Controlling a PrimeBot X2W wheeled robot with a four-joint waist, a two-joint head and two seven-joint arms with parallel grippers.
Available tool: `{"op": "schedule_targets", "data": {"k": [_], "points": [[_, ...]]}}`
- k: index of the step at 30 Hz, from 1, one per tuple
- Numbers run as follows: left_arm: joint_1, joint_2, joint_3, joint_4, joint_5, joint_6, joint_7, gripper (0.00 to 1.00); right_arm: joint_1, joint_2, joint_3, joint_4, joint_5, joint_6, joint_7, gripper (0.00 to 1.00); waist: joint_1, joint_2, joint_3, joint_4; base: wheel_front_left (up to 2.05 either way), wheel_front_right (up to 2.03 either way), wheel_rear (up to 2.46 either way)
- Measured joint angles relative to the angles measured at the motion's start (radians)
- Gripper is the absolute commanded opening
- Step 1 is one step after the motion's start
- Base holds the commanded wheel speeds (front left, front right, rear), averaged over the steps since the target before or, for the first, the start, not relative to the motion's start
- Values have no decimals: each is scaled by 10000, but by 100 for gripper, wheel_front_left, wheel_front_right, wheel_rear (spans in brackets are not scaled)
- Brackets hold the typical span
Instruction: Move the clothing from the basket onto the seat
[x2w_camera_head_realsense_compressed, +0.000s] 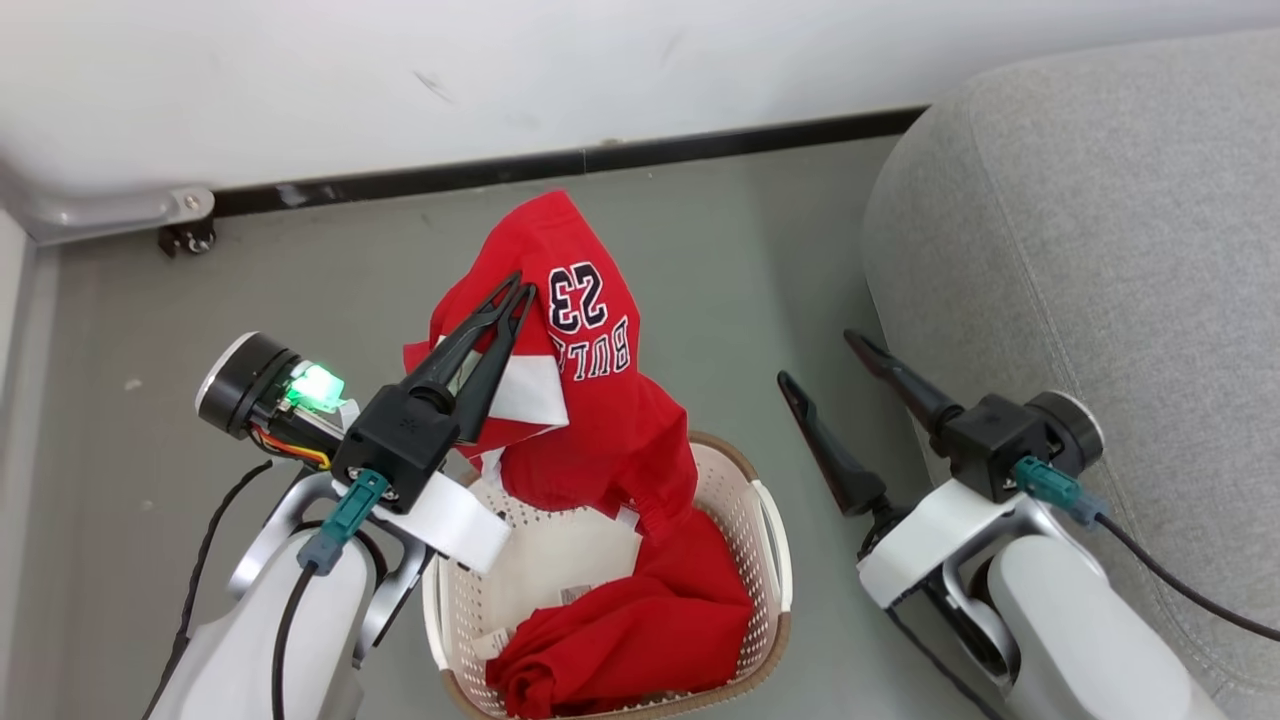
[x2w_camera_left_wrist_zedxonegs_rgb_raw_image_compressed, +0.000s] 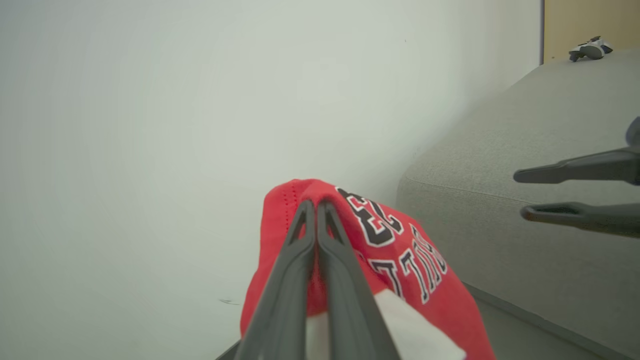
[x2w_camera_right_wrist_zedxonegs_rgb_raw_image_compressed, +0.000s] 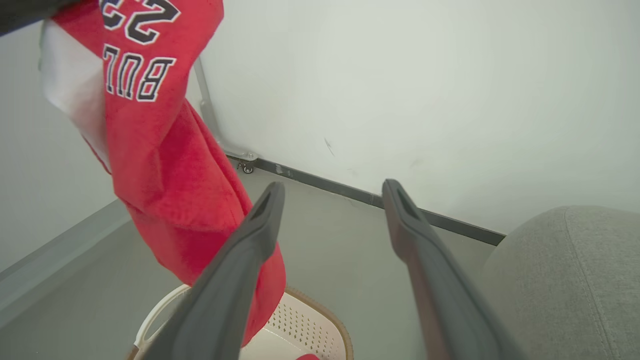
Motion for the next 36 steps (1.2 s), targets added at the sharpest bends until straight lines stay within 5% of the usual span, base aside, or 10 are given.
{"op": "schedule_targets", "data": {"k": [20,36], "points": [[108,692,-307,-690,-700,-533,970,0,760,-675,1269,-625,859,0,715,100,0,0,-1278,242,0,0,0],[-151,894,-1197,-1377,-1404,-627,1576,0,781,-1544,3407,-1212,1442,8,1586,100,0,0,-2142,462,0,0,0]]}}
